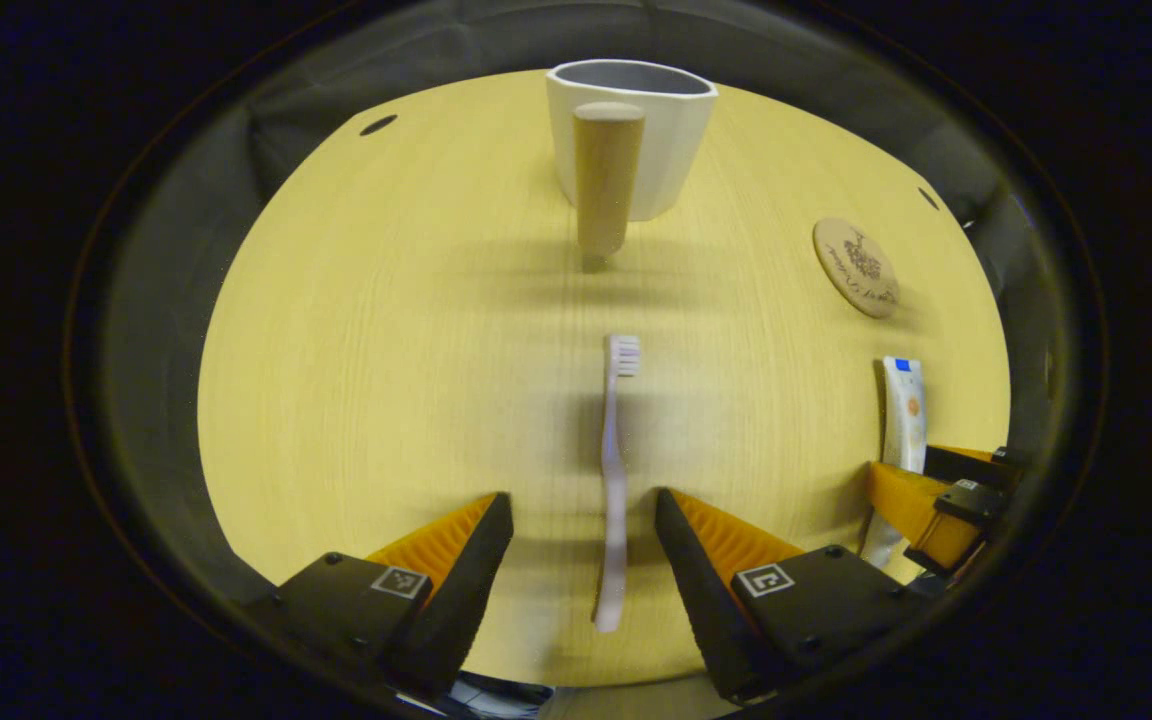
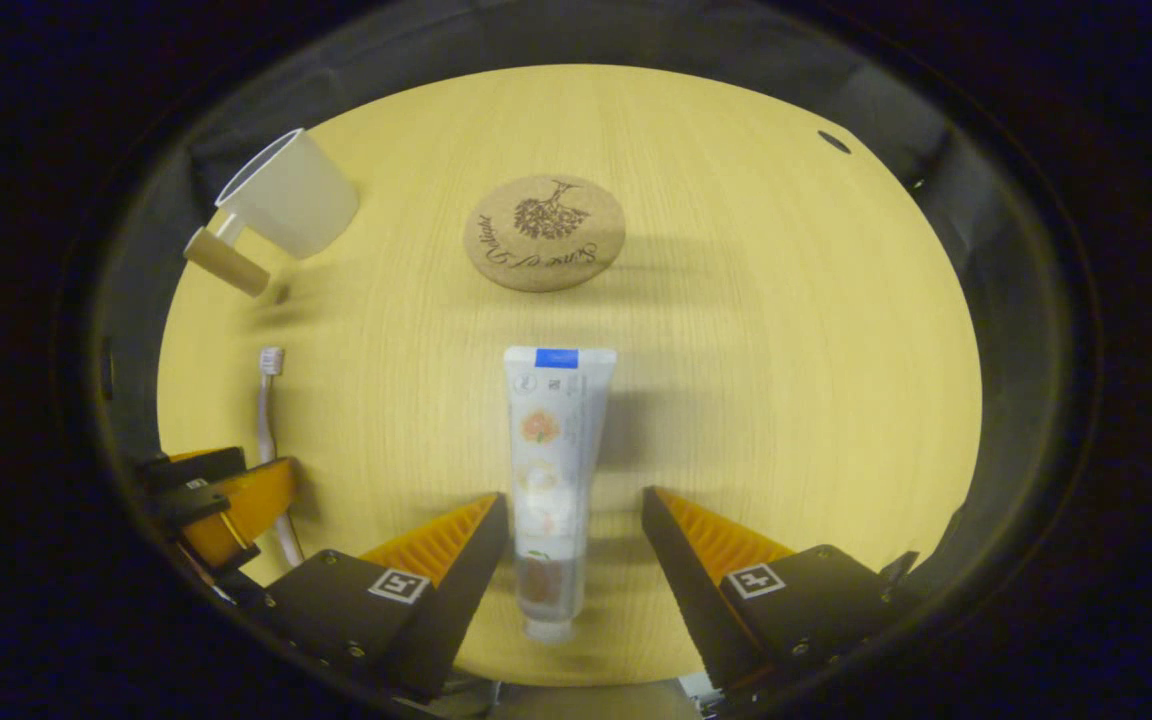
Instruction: Put the toothbrush and toothpaste on the desktop into the cup, then pick up the cup and place it on the coaster on the desktop.
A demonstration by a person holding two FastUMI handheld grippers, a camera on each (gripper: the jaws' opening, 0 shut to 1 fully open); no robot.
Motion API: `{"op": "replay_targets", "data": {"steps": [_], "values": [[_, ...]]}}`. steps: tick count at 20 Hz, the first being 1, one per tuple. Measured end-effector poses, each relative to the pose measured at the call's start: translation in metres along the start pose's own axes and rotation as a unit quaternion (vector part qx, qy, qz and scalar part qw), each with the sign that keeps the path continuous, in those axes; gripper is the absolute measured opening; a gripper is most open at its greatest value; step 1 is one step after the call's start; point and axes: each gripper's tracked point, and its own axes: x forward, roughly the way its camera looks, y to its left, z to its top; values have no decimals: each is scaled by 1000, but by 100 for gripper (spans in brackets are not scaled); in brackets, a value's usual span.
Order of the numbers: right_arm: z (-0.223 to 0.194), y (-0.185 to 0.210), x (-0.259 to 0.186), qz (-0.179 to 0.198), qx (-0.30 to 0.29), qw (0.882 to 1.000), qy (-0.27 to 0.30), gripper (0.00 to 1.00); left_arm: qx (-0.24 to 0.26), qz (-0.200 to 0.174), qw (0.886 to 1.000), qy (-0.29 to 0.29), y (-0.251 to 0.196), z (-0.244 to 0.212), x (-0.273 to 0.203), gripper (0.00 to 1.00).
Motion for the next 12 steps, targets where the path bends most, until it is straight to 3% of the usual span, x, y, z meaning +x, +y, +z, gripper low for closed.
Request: {"op": "replay_targets", "data": {"steps": [1, 2, 4, 5, 6, 7, 8, 10, 11, 12], "values": [[1, -1, 2, -4, 3, 1000, 1, 89, 2, 0, 1000, -1, -2, 0, 0, 95], [0, 0, 0, -4, 2, 1000, 5, 82, 5, 0, 1000, 0, -2, 0, 2, 81], [0, 1, 2, -3, 4, 1000, 9, 74, 12, -1, 1000, 4, -5, 2, 3, 76], [-1, 0, 3, -2, 4, 1000, 10, 57, 16, -1, 1000, 5, -6, 2, 1, 62], [0, 0, -1, -2, 3, 1000, 14, 50, 19, -1, 1000, 9, -8, 2, 1, 49], [-1, -1, 2, -3, 6, 1000, 16, 46, 23, -1, 1000, 11, -9, 2, 2, 43], [-1, 0, 4, -1, 4, 1000, 19, 34, 24, -8, 1000, 9, -12, 3, 3, 43], [-1, -1, 1, -1, 3, 1000, 28, 37, 17, -4, 1000, 12, -12, 4, 2, 15], [-6, 1, 1, 5, 3, 999, 39, 23, 19, -3, 1000, 16, -12, 2, 3, 16], [-7, 2, 0, 7, 4, 999, 44, 23, 22, -2, 1000, 17, -13, 3, 2, 16]]}}
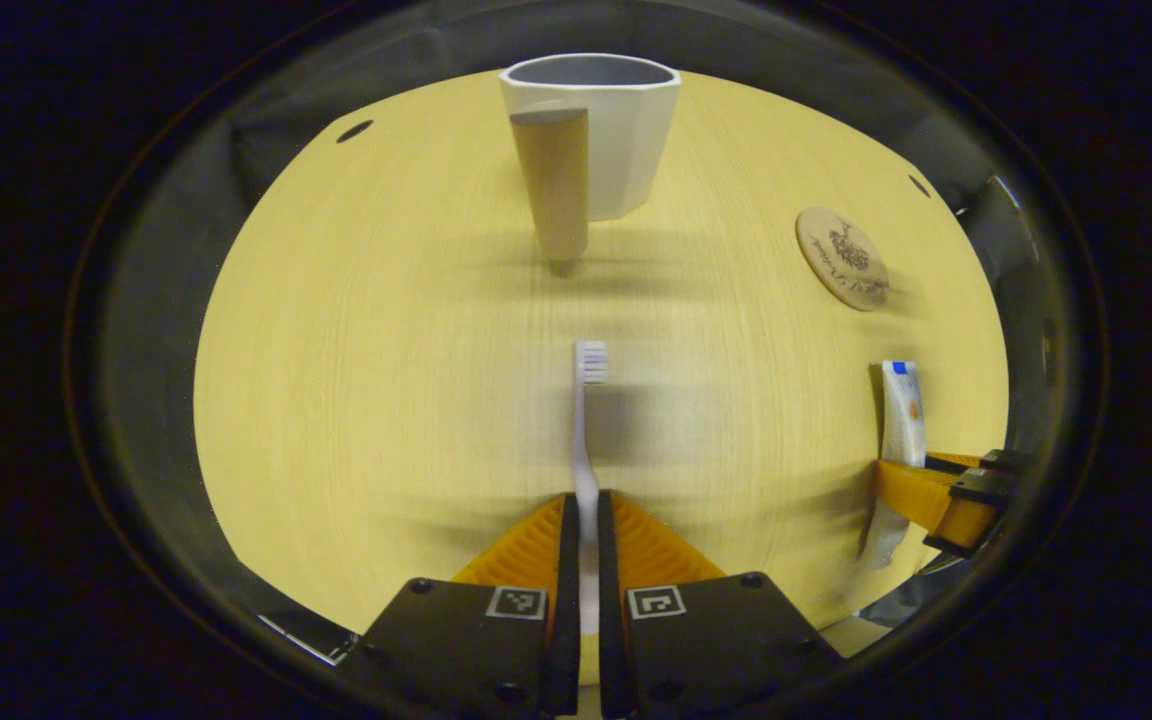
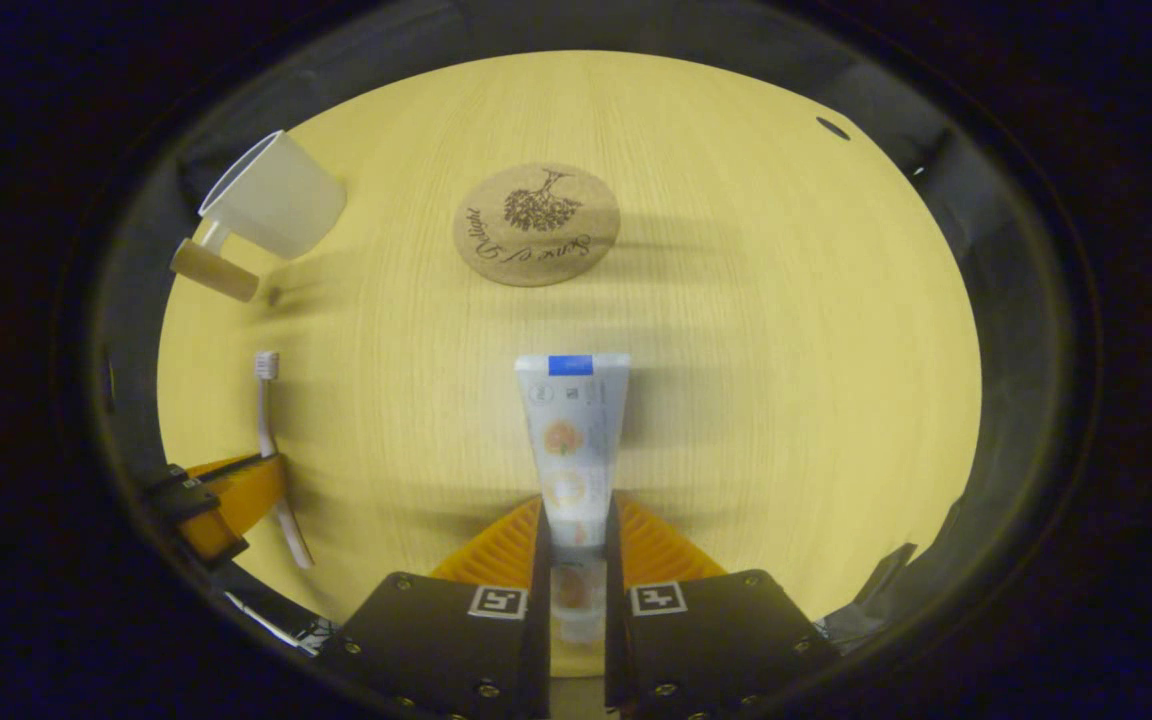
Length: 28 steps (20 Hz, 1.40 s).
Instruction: Put the toothbrush and toothpaste on the desktop into the cup, then pick up the cup and place it on the coaster on the desktop.
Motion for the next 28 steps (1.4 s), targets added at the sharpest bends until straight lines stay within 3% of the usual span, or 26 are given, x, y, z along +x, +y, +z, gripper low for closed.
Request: {"op": "replay_targets", "data": {"steps": [1, 3, 4, 5, 12, 13, 14, 15, 17, 18, 19, 28], "values": [[0, 1, 1, 2, -1, 1000, 1, 24, -2, -1, 1000, 0, 0, 1, 1, 9], [-1, 1, 0, 5, 1, 1000, 2, 24, -4, -1, 1000, 5, 0, 0, 0, 9], [0, 1, 0, 7, 2, 1000, 2, 24, -2, -1, 1000, 4, 0, 1, 0, 15], [-1, 1, 0, 9, 3, 1000, 3, 24, -2, -1, 1000, 6, 0, 0, 1, 9], [-6, -2, -11, 27, 17, 999, 2, 23, 8, -24, 1000, -2, -18, 1, -17, 9], [-6, -2, -13, 30, 20, 999, 1, 23, 9, -31, 999, -4, -22, 4, -21, 16], [-4, -3, -16, 31, 24, 999, -2, 23, 10, -36, 999, -7, -27, 7, -26, 9], [-3, -4, -15, 32, 26, 999, -4, 23, 12, -41, 999, -11, -31, 11, -32, 9], [-1, -6, -19, 34, 32, 999, -9, 23, 19, -47, 998, -23, -38, 23, -44, 9], [0, -6, -21, 36, 35, 999, -11, 23, 21, -51, 998, -31, -42, 30, -51, 16], [1, -7, -22, 36, 37, 999, -13, 23, 23, -55, 998, -38, -46, 38, -58, 9], [-2, -11, -22, 44, 53, 998, -15, 24, 21, -83, 988, -127, -67, 129, -137, 8]]}}
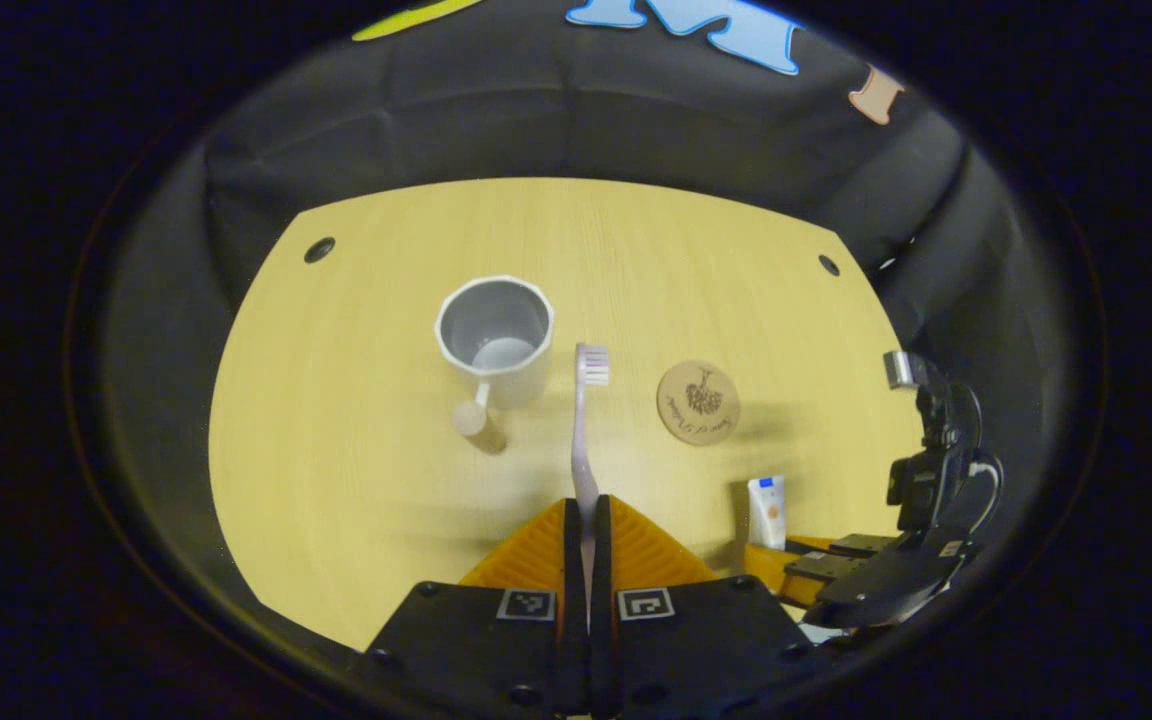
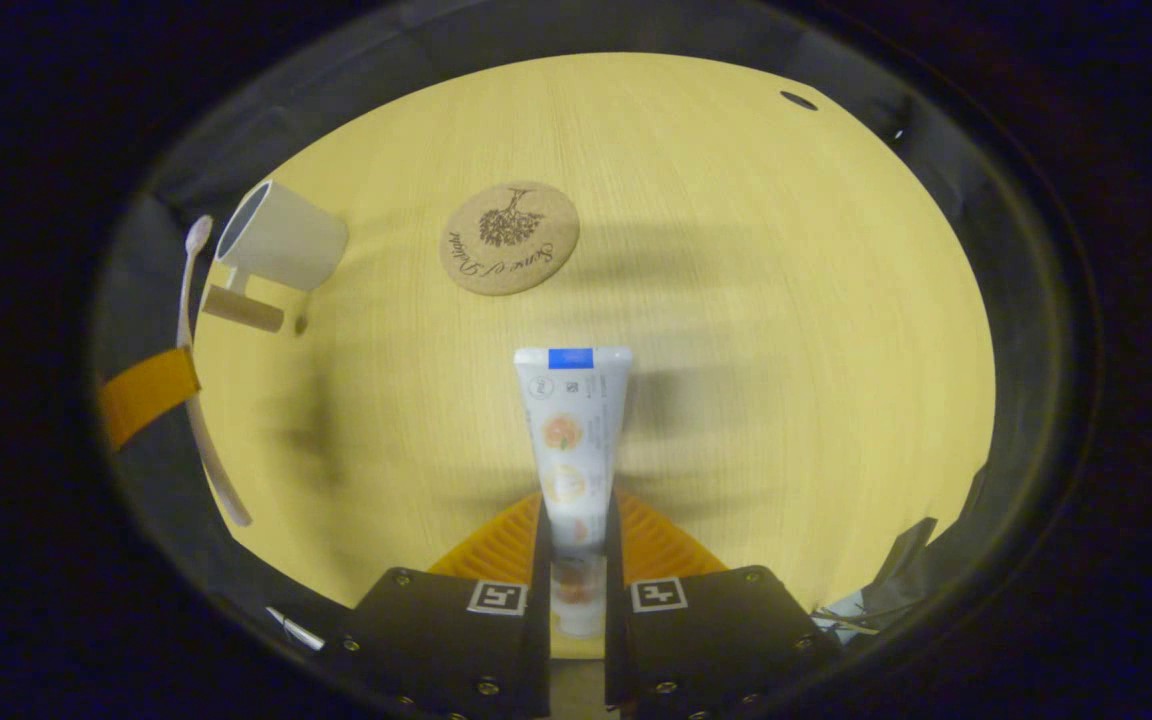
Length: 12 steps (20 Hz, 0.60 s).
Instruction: Put the toothbrush and toothpaste on the desktop into the cup, then pick up the cup and place it on the coaster on the desktop.
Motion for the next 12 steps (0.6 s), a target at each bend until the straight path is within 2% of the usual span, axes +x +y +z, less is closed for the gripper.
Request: {"op": "replay_targets", "data": {"steps": [12], "values": [[-13, -6, -3, -1, 3, 1000, 13, 23, -14, 20, 995, -98, 49, 136, -3, 8]]}}
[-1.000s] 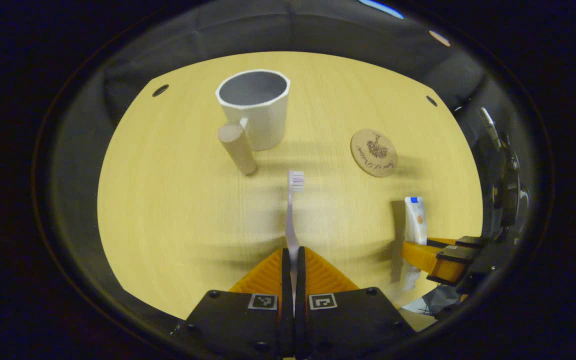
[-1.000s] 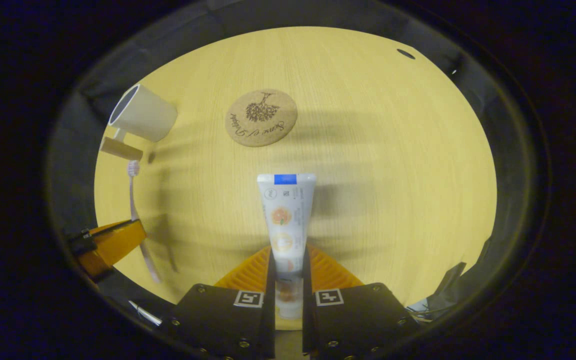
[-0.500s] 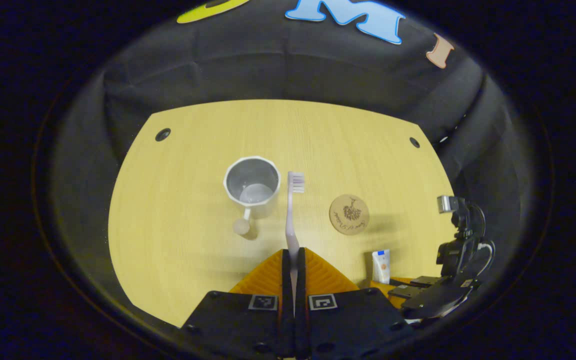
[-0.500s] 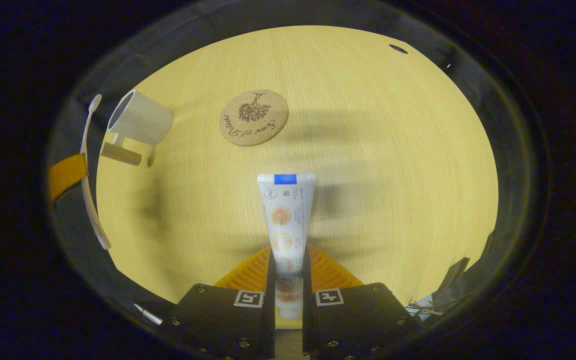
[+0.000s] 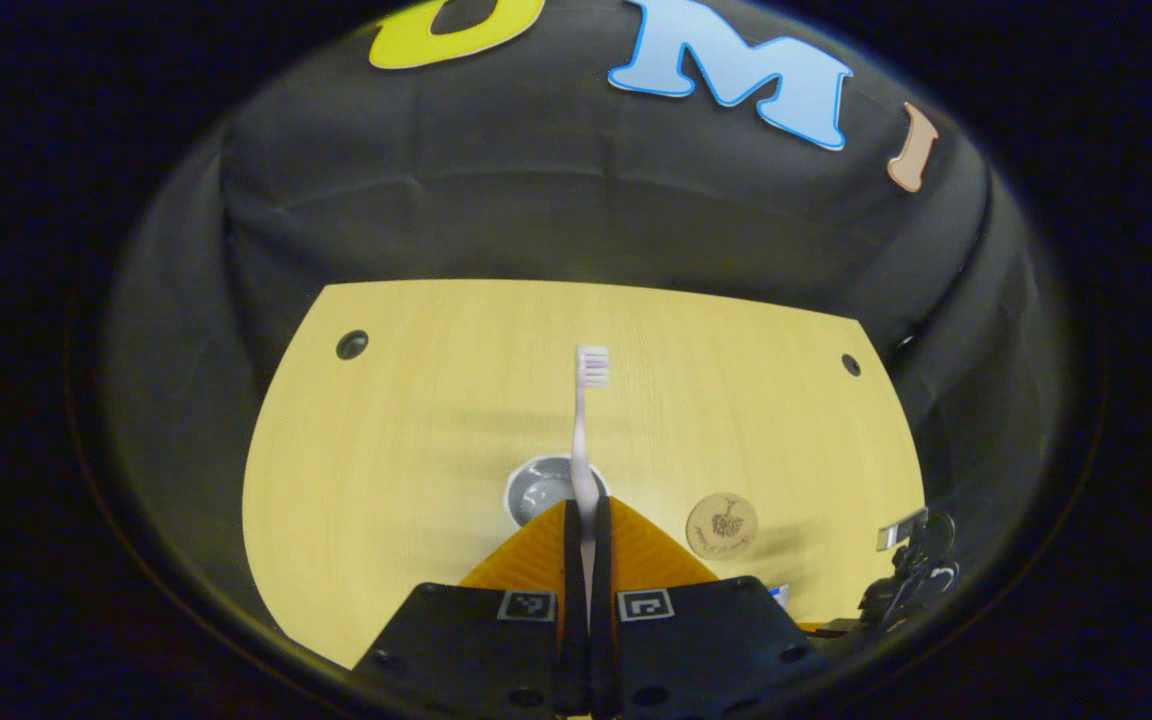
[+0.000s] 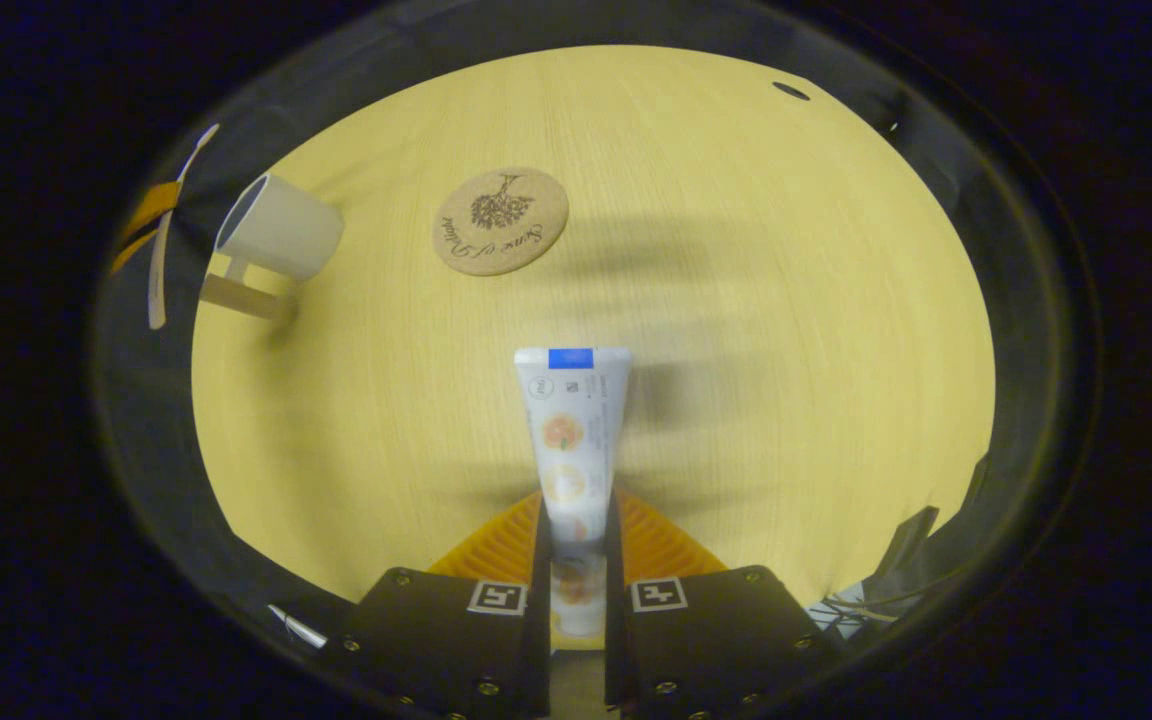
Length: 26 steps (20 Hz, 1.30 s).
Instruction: Put the toothbrush and toothpaste on the desktop into the cup, then pick up the cup and place it on the coaster on the desktop.
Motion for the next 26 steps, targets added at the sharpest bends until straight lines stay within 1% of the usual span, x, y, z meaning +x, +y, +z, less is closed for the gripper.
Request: {"op": "replay_targets", "data": {"steps": [3, 5, 8, 11, 13, 16, 19, 23, 26], "values": [[-3, -3, -4, 1, 5, 1000, 0, 23, 5, 6, 1000, -18, 13, 22, 18, 8], [-4, -5, -5, 3, 12, 1000, -3, 23, 4, 0, 999, -36, 17, 33, 32, 8], [-6, -10, -9, 7, 22, 1000, -8, 23, -10, -9, 998, -57, 21, 43, 49, 8], [-9, -19, -13, 5, 34, 999, -12, 23, -25, -4, 996, -80, 26, 50, 60, 8], [-9, -24, -17, 6, 45, 999, -15, 23, -29, -3, 996, -84, 31, 47, 66, 8], [-8, -30, -21, 9, 58, 998, -24, 23, -20, 0, 995, -96, 33, 40, 77, 8], [-4, -30, -24, 12, 64, 997, -30, 23, -7, 8, 996, -88, 33, 30, 88, 8], [-3, -26, -24, 17, 65, 997, -32, 23, -11, 11, 997, -75, 37, 14, 98, 9], [-4, -24, -25, 20, 65, 997, -32, 23, -16, 4, 996, -85, 35, 15, 98, 10]]}}
